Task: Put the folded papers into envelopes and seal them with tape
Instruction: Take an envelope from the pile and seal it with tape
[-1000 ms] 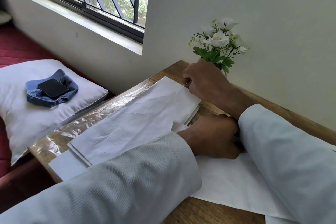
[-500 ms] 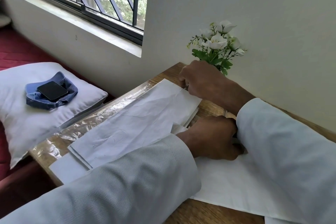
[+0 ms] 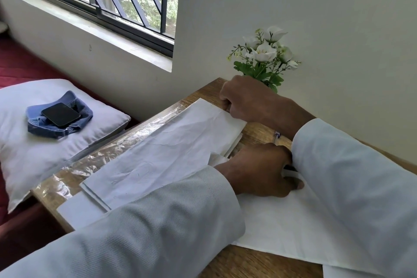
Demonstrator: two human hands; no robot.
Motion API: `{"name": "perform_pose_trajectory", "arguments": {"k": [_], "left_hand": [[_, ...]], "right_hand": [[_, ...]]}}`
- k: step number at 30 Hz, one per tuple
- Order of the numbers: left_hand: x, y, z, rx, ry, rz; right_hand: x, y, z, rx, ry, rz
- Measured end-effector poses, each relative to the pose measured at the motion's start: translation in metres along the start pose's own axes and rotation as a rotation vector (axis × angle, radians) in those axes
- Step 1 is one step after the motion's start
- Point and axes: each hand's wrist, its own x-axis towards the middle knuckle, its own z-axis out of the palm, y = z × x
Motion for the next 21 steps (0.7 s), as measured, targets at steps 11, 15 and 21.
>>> {"name": "perform_pose_trajectory", "arguments": {"k": [11,15,21], "left_hand": [[0.0,-0.001,0.003,0.021,0.028,-0.015],[0.0,-0.002,0.003,0.009,0.013,-0.004],[0.002,-0.003,0.002,0.018,-0.011,0.031]], "right_hand": [[-0.01,-0.005,0.002,-0.092,0.075,0.037],[-0.011,-0.004,0.001,-0.053,0.079,0.047],[-0.019,0.002,-0.007,0.094,0.1,0.092]]}}
